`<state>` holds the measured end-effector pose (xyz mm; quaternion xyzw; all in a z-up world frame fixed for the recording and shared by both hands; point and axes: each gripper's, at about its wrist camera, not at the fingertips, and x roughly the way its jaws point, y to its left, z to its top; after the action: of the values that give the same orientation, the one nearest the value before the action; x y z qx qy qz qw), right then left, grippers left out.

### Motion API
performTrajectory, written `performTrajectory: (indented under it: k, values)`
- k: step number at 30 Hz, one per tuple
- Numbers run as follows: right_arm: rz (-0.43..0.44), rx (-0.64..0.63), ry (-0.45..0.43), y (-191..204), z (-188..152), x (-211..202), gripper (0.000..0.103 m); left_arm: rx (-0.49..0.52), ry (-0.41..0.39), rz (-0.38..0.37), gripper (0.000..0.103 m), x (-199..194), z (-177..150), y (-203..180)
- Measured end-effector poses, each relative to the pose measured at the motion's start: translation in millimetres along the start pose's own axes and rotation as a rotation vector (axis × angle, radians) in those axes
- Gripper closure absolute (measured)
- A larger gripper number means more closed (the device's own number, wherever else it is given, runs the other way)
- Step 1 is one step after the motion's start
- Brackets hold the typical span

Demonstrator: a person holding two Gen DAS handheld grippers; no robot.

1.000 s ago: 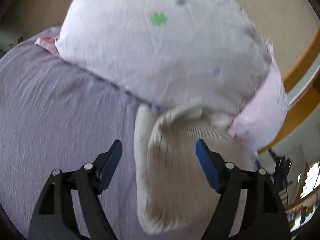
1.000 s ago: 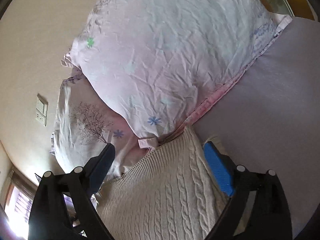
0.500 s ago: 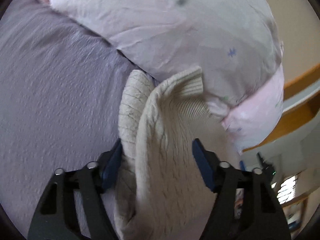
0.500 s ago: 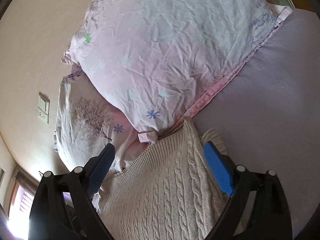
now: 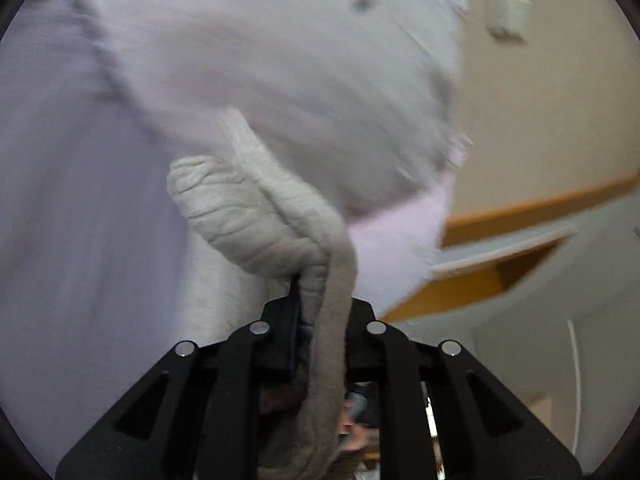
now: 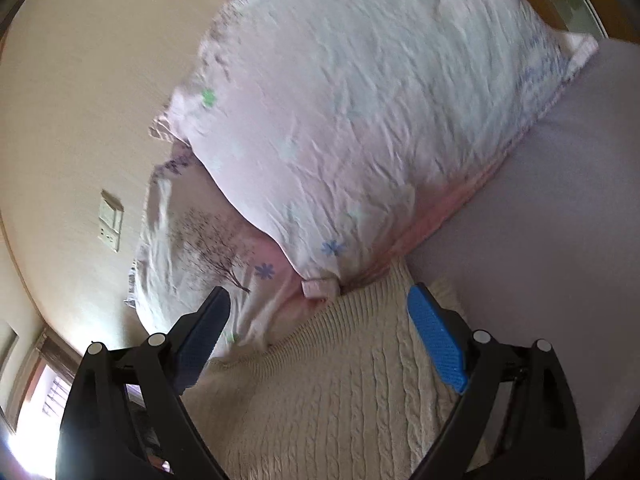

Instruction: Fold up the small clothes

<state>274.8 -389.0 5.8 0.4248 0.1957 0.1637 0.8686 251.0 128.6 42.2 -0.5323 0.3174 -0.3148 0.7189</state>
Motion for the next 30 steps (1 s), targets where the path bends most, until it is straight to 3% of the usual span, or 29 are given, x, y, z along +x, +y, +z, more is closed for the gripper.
performTrajectory:
  k: [4, 7, 9, 10, 11, 13, 14, 15, 18, 21, 24, 27, 29, 30]
  values:
    - [-0.025, -0.05, -0.048, 3.1, 10.3, -13.5, 0.011, 0.073, 0.153, -0.099, 0.089, 91.4, -40.7, -47.2]
    - [-0.083, -0.101, -0.065, -0.7, 20.3, -20.4, 0.011, 0.096, 0.32, -0.063, 0.084, 189.4, -83.7, -53.5]
    - [-0.123, -0.087, -0.056, -11.3, 27.4, -22.9, 0.011, 0.081, 0.421, -0.041, 0.08, 232.8, -104.3, -49.5]
    - [-0.138, -0.067, -0.042, -18.0, 31.3, -23.5, 0.011, 0.056, 0.453, -0.092, 0.08, 241.5, -111.3, -49.4]
    - [-0.149, -0.048, -0.019, -23.5, 34.3, -23.0, 0.01, 0.061, 0.459, -0.115, 0.08, 240.9, -113.3, -52.8]
    - [-0.153, -0.019, 0.031, -30.1, 37.5, -19.3, 0.009, 0.184, 0.402, -0.105, 0.067, 216.4, -109.3, -70.0]
    - [-0.151, -0.008, 0.064, -32.5, 37.9, -15.7, 0.008, 0.269, 0.34, -0.053, 0.051, 192.9, -102.6, -77.4]
    - [-0.153, -0.002, 0.138, -33.9, 37.2, -6.5, 0.008, 0.319, 0.289, 0.016, 0.039, 177.0, -96.2, -80.4]
    - [-0.19, -0.005, 0.3, -35.4, 29.1, 19.6, 0.008, 0.456, 0.151, 0.312, 0.027, 131.8, -83.7, -74.6]
    - [-0.23, -0.032, 0.403, -35.5, 16.8, 39.3, 0.008, 0.437, 0.176, 0.485, 0.026, 121.0, -77.3, -47.6]
    - [-0.22, -0.043, 0.456, -36.5, 8.6, 47.8, 0.008, 0.35, 0.272, 0.506, 0.026, 126.3, -84.3, -18.3]
    - [-0.225, -0.069, 0.464, -36.4, 4.3, 48.4, 0.008, 0.358, 0.319, 0.503, 0.024, 130.7, -100.7, -2.8]
    - [-0.216, -0.086, 0.468, -35.0, 2.4, 47.7, 0.013, 0.359, 0.329, 0.494, 0.024, 139.1, -104.2, -4.7]
    - [-0.226, -0.101, 0.47, -32.5, 0.3, 50.2, 0.025, 0.35, 0.338, 0.479, 0.025, 143.5, -105.9, -2.8]
